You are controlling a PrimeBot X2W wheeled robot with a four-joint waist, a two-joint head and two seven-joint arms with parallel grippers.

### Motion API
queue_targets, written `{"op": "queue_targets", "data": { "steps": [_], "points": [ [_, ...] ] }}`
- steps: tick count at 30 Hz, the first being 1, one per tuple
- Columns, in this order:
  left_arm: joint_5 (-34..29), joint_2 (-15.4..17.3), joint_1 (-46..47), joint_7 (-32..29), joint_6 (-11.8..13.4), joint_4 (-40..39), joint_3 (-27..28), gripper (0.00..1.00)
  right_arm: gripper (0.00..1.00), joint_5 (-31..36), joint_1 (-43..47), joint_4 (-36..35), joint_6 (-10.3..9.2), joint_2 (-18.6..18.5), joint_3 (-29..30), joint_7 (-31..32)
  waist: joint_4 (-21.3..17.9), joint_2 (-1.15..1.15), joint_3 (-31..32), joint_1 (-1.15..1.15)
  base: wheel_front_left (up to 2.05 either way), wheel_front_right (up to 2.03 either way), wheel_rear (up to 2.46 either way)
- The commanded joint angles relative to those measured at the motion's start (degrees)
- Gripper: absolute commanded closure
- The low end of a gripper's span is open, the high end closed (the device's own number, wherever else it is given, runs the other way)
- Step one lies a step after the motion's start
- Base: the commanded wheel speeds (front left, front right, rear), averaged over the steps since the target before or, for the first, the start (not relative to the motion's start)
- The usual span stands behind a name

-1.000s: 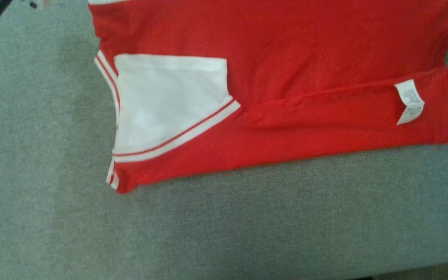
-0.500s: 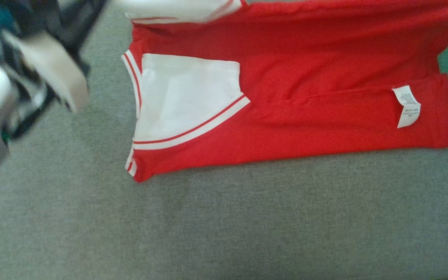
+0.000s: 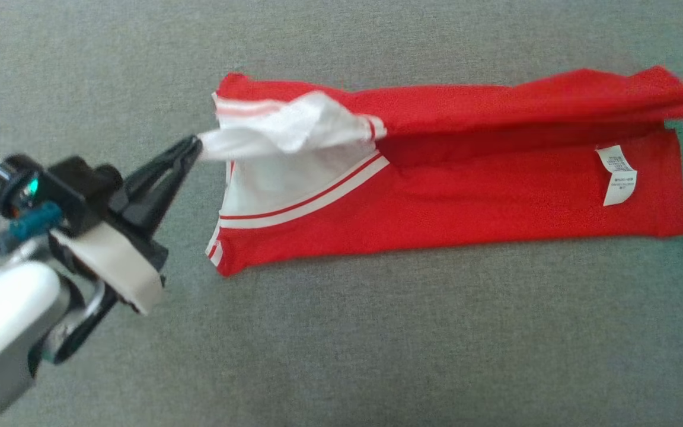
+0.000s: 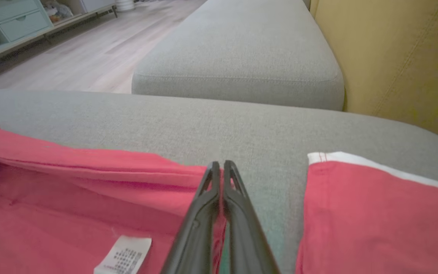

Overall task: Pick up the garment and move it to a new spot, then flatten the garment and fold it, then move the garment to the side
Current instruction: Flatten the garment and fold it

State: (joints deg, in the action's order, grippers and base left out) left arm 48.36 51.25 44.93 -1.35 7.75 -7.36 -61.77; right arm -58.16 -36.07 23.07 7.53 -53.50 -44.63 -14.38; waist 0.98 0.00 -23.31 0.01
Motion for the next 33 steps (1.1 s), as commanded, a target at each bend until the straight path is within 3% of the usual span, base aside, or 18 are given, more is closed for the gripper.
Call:
{"op": "queue_targets", "data": {
  "steps": [1, 6, 7, 9, 11, 12, 16, 22, 23, 28, 33],
  "points": [
    [0.08, 3.13, 0.08, 0.8, 1.25, -2.12, 2.28, 1.0, 1.0, 1.25, 3.53, -0.83, -0.04, -1.45, 1.38, -0.62, 0.13, 0.0, 0.09, -0.01, 0.0, 0.0, 0.0],
    [-0.4, 3.44, -2.62, 1.46, 2.94, -3.71, 1.05, 1.0, 1.0, 3.0, 8.11, -0.88, -0.04, -0.19, 3.72, -0.62, 0.1, 0.0, 0.48, -0.01, 0.0, 0.0, 0.0],
    [-0.35, 3.27, -3.1, 1.61, 3.14, -3.79, 0.81, 1.0, 0.86, 3.24, 8.9, -0.84, -0.04, 0.09, 4.14, -0.62, 0.09, 0.0, 0.58, -0.01, 0.0, 0.0, 0.0],
    [-0.15, 2.56, -3.97, 2.28, 3.67, -3.61, 0.57, 0.95, 0.0, 3.46, 10.34, -0.71, -0.04, 0.95, 5.05, -0.62, 0.09, 0.0, 0.78, -0.01, 0.0, 0.0, 0.0],
    [-0.37, 1.56, -4.76, 3.03, 4.32, -2.98, 0.17, 0.53, 0.0, 3.74, 11.61, -0.7, -0.04, 2.07, 6.08, -0.62, 0.04, 0.0, 1.07, -0.01, 0.0, 0.0, 0.0],
    [-0.39, 0.79, -5.23, 3.77, 4.96, -2.56, 0.19, 0.0, 0.0, 3.74, 12.3, -0.7, -0.04, 2.73, 6.81, -0.62, 0.01, 0.0, 1.24, -0.01, 0.0, 0.0, 0.0],
    [-3.29, -2.59, -7.56, 8.67, 11.11, 0.65, 0.51, 0.0, 0.0, 4.65, 15.85, -0.59, -0.04, 5.94, 12.21, -0.62, -0.23, 0.0, 2.22, -0.01, 0.0, 0.0, 0.0],
    [-7.81, -12.09, -14.53, 16.13, 23.86, 5.38, 5.31, 0.0, 0.0, 8.94, 24.26, -1.48, -0.04, 14.02, 24.94, -0.62, 0.02, 0.0, 4.64, -0.01, 0.0, 0.0, 0.0],
    [-7.81, -12.09, -14.53, 16.13, 23.86, 5.38, 5.31, 0.0, 0.0, 8.94, 24.26, -1.48, -0.04, 14.02, 24.94, -0.62, 0.02, 0.0, 4.64, -0.01, 0.0, 0.0, 0.0],
    [-19.54, -20.9, -22.81, 16.32, 30.2, 2.83, 13.65, 0.0, 0.0, 12.81, 27.99, -0.46, -0.04, 21.09, 33.07, -0.62, 1.38, 0.0, 6.7, -0.01, 0.0, 0.0, 0.0],
    [-28.16, -28.95, -30.37, 16.33, 29.69, 1.04, 18.38, 0.0, 0.0, 16.16, 26.03, 4.56, -0.04, 25.84, 38.7, -0.62, 4.01, 0.0, 7.97, -0.01, 0.0, 0.0, 0.0]
  ]
}}
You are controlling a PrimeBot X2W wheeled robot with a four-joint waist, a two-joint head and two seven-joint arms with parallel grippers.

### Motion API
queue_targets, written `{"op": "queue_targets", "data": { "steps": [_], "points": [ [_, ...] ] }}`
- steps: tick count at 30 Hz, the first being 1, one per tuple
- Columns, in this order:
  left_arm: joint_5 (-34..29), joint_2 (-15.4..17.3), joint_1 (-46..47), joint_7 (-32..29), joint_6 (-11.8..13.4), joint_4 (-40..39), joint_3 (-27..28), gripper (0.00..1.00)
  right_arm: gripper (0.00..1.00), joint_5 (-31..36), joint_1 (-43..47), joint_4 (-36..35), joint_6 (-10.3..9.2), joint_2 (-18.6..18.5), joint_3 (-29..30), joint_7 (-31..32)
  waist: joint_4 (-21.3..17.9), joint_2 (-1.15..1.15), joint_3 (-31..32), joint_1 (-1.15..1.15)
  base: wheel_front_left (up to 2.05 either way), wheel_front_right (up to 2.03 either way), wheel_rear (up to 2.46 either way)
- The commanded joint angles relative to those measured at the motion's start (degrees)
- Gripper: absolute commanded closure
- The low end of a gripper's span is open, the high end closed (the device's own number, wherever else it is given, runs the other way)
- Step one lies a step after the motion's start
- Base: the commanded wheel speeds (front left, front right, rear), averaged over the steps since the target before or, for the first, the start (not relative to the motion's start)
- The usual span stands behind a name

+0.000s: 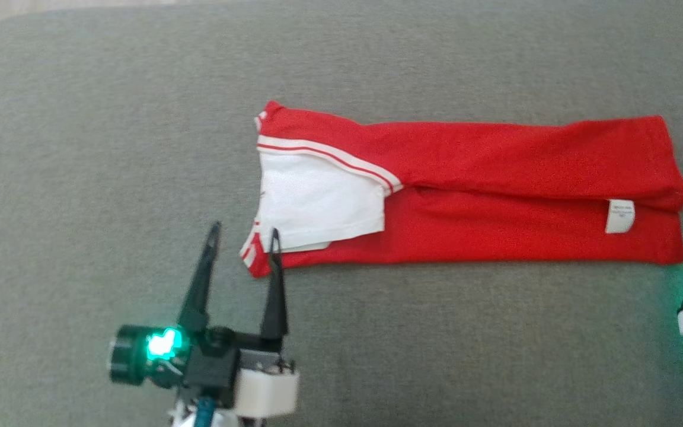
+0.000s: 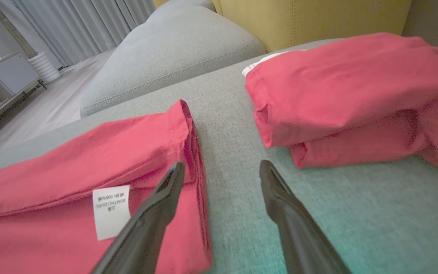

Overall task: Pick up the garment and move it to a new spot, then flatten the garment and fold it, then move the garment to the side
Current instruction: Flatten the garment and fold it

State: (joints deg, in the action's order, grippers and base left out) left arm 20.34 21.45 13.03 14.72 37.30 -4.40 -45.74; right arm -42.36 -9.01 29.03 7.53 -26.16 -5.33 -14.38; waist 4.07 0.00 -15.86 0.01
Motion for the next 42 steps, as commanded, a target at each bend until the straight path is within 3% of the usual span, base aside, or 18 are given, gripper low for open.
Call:
{"op": "queue_targets", "data": {
  "steps": [1, 6, 12, 13, 14, 15, 23, 31, 35, 38, 42],
  "points": [
    [-1.2, -0.5, 0.43, 0.27, -0.6, -1.91, 3.0, 0.0, 0.0, 0.85, -1.95, -0.09, -0.04, -0.9, 0.26, -0.62, 1.51, 0.0, 0.69, -0.01, 0.0, 0.0, 0.0],
    [-5.43, -5.3, -3.17, 0.27, -4.85, -1.66, 6.12, 0.0, 0.0, 2.52, -6.53, 6.51, -0.04, 1.02, 2.25, 0.73, 3.97, 0.0, 1.33, -0.01, 0.0, 0.0, 0.0],
    [-8.8, -7.7, -5.73, 0.28, -8.94, -1.41, 10.43, 0.0, 0.0, 4.45, -8.51, 14.54, -0.04, 2.73, 2.78, 5.09, 5.6, 0.0, 1.81, -0.01, 0.0, 0.0, 0.0],
    [-9.24, -8.04, -6.04, 0.28, -9.54, -1.35, 11.05, 0.0, 0.24, 4.47, -8.59, 15.25, -0.04, 3.1, 2.66, 5.69, 5.71, 0.0, 1.86, -0.01, 0.0, 0.0, 0.0],
    [-9.65, -8.4, -6.34, 0.28, -10.1, -1.28, 11.64, 0.0, 0.78, 4.49, -8.63, 15.69, -0.04, 3.43, 2.46, 6.06, 5.79, 0.0, 1.92, -0.01, 0.0, 0.0, 0.0],
    [-10.05, -8.77, -6.62, 0.28, -10.62, -1.23, 12.21, 0.0, 1.0, 4.28, -8.65, 15.83, -0.04, 3.9, 2.18, 6.44, 5.81, 0.0, 1.99, -0.01, 0.0, 0.0, 0.0],
    [-12.63, -11.3, -8.68, 0.28, -14.06, -0.93, 15.88, 0.0, 1.0, 3.13, -8.4, 13.67, -0.04, 3.01, 1.13, 5.82, 4.73, 0.0, 2.87, -0.01, 0.0, 0.0, 0.0],
    [-14.5, -12.87, -9.8, 0.28, -17.12, -0.83, 19.56, 0.0, 1.0, 3.43, -9.35, 5.91, -0.04, -8.21, 6.47, 8.67, 1.79, 0.0, 3.29, -0.01, 0.0, 0.0, 0.0],
    [-14.94, -13.37, -10.03, 0.28, -17.88, -0.71, 20.58, 0.0, 1.0, 3.24, -10.15, -0.8, -0.04, -10.16, 8.17, 12.54, 0.72, 0.0, 3.35, -0.01, 0.0, 0.0, 0.0],
    [-15.28, -14.08, -10.04, 0.28, -18.8, -0.4, 21.11, 0.0, 1.0, 1.81, -10.44, -10.06, -0.04, -9.07, 8.29, 17.63, 0.16, 0.0, 3.49, -0.01, 0.0, 0.0, 0.0],
    [-15.31, -15.05, -9.99, 0.28, -19.97, 0.0, 21.85, 0.0, 1.0, -4.27, -10.36, -25.08, -0.04, -3.11, 5.27, 25.64, -0.23, 0.0, 3.43, -0.01, 0.0, 0.0, 0.0]
  ]
}}
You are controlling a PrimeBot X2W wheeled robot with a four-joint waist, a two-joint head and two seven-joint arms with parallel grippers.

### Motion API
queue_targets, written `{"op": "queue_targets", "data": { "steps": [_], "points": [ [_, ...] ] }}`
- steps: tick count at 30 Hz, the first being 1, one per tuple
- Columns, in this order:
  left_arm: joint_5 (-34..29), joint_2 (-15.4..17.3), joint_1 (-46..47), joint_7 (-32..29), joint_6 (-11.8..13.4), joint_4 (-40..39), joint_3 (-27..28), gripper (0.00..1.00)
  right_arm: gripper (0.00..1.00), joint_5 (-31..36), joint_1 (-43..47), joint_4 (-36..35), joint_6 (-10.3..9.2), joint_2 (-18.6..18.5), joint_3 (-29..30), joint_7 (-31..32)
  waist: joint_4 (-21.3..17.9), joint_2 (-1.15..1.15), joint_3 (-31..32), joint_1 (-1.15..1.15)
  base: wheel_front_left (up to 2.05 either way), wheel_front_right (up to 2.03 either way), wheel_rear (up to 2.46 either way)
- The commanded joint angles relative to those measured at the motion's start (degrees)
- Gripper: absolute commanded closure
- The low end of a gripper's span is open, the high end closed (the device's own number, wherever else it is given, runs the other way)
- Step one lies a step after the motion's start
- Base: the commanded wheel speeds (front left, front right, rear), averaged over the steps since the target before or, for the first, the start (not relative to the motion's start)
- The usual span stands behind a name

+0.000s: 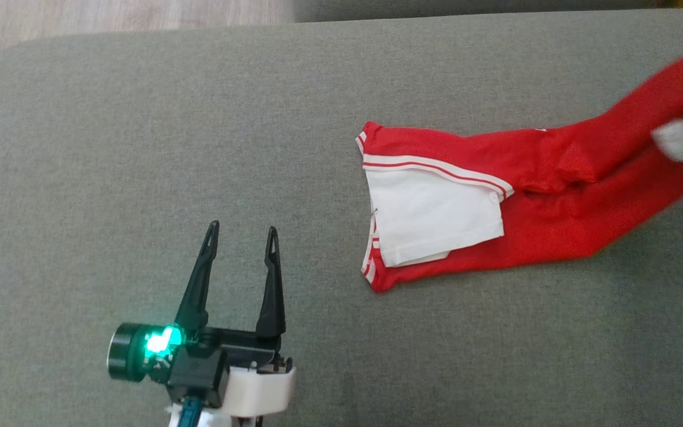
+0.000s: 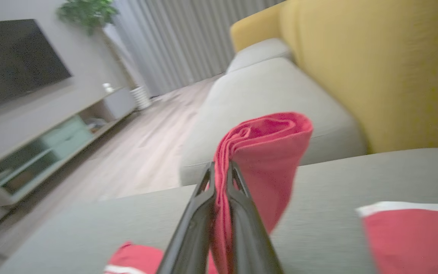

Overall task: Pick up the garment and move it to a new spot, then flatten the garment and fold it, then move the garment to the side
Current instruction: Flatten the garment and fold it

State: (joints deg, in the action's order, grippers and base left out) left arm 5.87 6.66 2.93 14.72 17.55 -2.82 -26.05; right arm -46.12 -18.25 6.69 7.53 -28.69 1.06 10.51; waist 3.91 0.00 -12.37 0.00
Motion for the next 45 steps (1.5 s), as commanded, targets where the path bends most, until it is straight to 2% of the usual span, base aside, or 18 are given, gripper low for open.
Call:
{"op": "queue_targets", "data": {
  "steps": [1, 4, 7, 15, 16, 17, 18, 22, 24, 29, 33, 38, 41, 45],
  "points": [
    [-0.89, -0.47, 0.1, 0.28, -0.44, -1.52, 2.38, 0.0, 1.0, -1.38, -1.07, -5.98, -0.04, 0.89, -2.44, 2.74, -0.13, 0.0, -0.17, 0.0, 0.0, 0.0, 0.0],
    [-1.12, -1.01, 0.23, 0.28, -1.27, -1.34, 2.81, 0.0, 1.0, -1.6, -1.47, -12.3, -0.04, 5.14, -6.88, 7.29, 0.1, 0.0, -0.69, 0.0, 0.0, 0.0, 0.0],
    [-1.21, -1.59, 0.83, 0.28, -2.22, -0.93, 3.04, 0.0, 1.0, -0.47, -2.19, -13.9, -0.04, 9.62, -12.01, 9.98, 1.18, 0.0, -1.33, 0.0, 0.0, 0.0, 0.0],
    [-1.45, -3.0, 1.74, 0.28, -3.33, -0.4, 2.91, 0.0, 1.0, 4.81, -2.61, -6.46, -0.04, 18.95, -22.06, 8.62, 5.23, 0.0, -2.78, 0.0, 0.0, 0.0, 0.0],
    [-1.45, -3.1, 1.69, 0.28, -3.36, -0.3, 2.96, 0.0, 0.77, 5.55, -2.6, -5.04, -0.04, 19.73, -22.72, 8.17, 5.6, 0.0, -2.83, 0.0, 0.0, 0.0, 0.0],
    [-1.42, -3.19, 1.62, 0.28, -3.35, -0.22, 3.06, 0.0, 0.11, 6.49, -2.63, -3.67, -0.04, 20.35, -23.33, 7.59, 5.92, 0.0, -2.84, 0.0, 0.0, 0.0, 0.0],
    [-1.38, -3.27, 1.57, 0.28, -3.34, -0.24, 3.16, 0.0, 0.0, 7.27, -2.65, -2.43, -0.04, 21.03, -23.63, 6.72, 6.19, 0.0, -2.85, 0.0, 0.0, 0.0, 0.0],
    [-1.32, -3.49, 1.21, 0.28, -3.44, -0.07, 3.44, 0.0, 0.0, 6.84, -2.31, -0.55, -0.04, 23.0, -23.63, 3.12, 6.87, 0.0, -2.18, 0.0, 0.0, 0.0, 0.0],
    [-1.22, -3.56, 0.82, 0.28, -3.45, -0.04, 3.79, 0.0, 0.0, 6.08, -2.0, -1.5, -0.04, 22.5, -22.68, 1.25, 6.77, 0.0, -1.4, 0.0, 0.0, 0.0, 0.0],
    [-1.01, -3.64, -0.57, 0.28, -3.63, 0.12, 5.03, 0.0, 0.0, 6.21, 0.72, -4.58, -0.04, 16.37, -18.21, -5.0, 5.75, 0.0, 1.38, 0.0, 0.0, 0.0, 0.0],
    [-0.43, -3.68, -2.32, 0.28, -4.09, 0.58, 6.47, 0.0, 0.0, 7.98, 4.78, -4.62, -0.04, 10.32, -16.4, -13.1, 4.36, 0.0, 4.71, 0.0, 0.0, 0.0, 0.0],
    [0.38, -3.69, -4.71, 0.28, -4.98, 1.15, 8.16, 0.0, 0.0, 11.16, 9.93, -0.79, -0.04, 7.44, -16.53, -21.66, 2.93, 0.0, 8.69, 0.0, 0.0, 0.0, 0.0],
    [1.44, -3.7, -6.9, 0.28, -6.01, 1.68, 9.33, 0.0, 0.0, 14.02, 14.19, 3.07, -0.04, 7.68, -17.1, -24.71, 2.19, 0.0, 12.04, 0.0, 0.0, 0.0, 0.0],
    [2.12, -3.71, -9.88, 0.28, -6.9, 2.21, 11.15, 0.0, 0.0, 17.17, 18.35, 5.78, -0.04, 9.69, -16.91, -25.45, 1.1, 0.0, 14.88, 0.0, 0.0, 0.0, 0.0]
  ]
}}
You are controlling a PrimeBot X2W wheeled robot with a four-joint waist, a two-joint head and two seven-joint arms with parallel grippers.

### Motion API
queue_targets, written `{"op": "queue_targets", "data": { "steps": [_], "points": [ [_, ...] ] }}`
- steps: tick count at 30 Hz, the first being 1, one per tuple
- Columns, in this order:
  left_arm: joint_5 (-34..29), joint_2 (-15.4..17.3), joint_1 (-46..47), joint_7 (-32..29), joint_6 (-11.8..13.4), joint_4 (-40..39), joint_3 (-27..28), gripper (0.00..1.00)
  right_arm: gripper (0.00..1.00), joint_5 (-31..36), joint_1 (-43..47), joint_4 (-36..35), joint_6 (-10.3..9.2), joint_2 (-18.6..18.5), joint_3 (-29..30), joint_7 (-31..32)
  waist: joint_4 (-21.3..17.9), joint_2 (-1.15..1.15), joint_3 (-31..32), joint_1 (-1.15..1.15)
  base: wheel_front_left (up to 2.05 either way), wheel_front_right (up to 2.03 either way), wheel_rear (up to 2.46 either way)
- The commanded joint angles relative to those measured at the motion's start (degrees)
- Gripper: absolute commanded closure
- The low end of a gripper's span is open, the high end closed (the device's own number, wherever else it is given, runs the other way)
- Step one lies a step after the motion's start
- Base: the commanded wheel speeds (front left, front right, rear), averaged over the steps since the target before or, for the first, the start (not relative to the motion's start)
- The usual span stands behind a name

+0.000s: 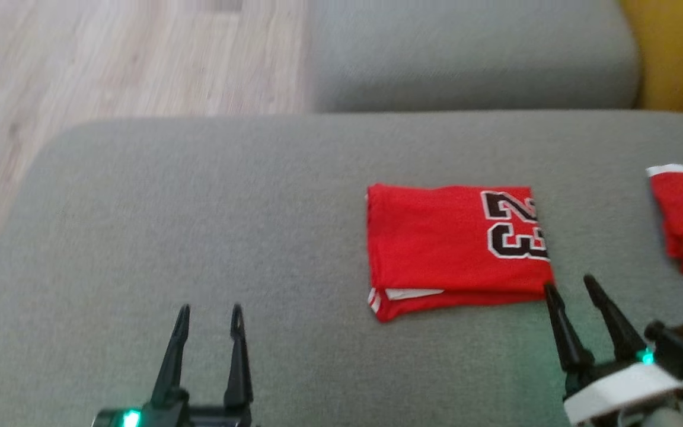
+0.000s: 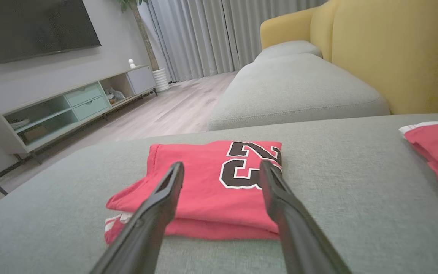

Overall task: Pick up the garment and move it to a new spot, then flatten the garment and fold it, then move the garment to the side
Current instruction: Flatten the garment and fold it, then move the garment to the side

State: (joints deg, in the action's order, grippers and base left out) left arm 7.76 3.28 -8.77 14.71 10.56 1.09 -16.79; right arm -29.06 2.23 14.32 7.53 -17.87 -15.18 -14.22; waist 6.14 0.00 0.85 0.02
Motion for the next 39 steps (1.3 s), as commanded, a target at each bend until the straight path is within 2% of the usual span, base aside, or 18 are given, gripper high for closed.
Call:
{"op": "queue_targets", "data": {
  "steps": [1, 8, 17, 26, 39],
  "points": [
    [0.25, -0.33, 1.22, 0.29, -0.11, -1.4, 2.27, 0.0, 0.0, 1.36, -1.29, -1.73, -0.04, -0.51, 0.02, -0.73, -1.3, 0.0, 2.17, -0.02, 0.0, 0.0, 0.0],
    [0.19, -0.35, -1.9, 0.29, -1.25, 0.56, 4.32, 0.0, 0.0, 6.26, 3.39, -2.42, -0.04, 3.95, 3.68, -0.76, -1.82, 0.0, 4.75, -0.02, 0.0, 0.0, 0.0],
    [-0.61, -0.37, -3.01, 0.29, -2.36, 2.12, 5.38, 0.0, 0.0, 7.96, 5.48, -2.79, -0.04, 6.28, 5.24, -0.77, -1.68, 0.0, 5.64, -0.02, 0.0, 0.0, 0.0],
    [-1.11, -0.39, -3.41, 0.29, -2.71, 2.76, 5.83, 0.0, 0.0, 8.92, 6.17, -3.12, -0.04, 7.39, 5.65, -0.77, -1.89, 0.0, 5.59, -0.02, 0.0, 0.0, 0.0],
    [-0.94, -0.4, -3.45, 0.29, -1.98, 2.54, 5.16, 0.0, 0.0, 10.55, 5.58, -2.09, -0.04, 6.87, 5.95, -0.77, -2.76, 0.0, 3.76, -0.02, 0.0, 0.0, 0.0]
  ]
}}
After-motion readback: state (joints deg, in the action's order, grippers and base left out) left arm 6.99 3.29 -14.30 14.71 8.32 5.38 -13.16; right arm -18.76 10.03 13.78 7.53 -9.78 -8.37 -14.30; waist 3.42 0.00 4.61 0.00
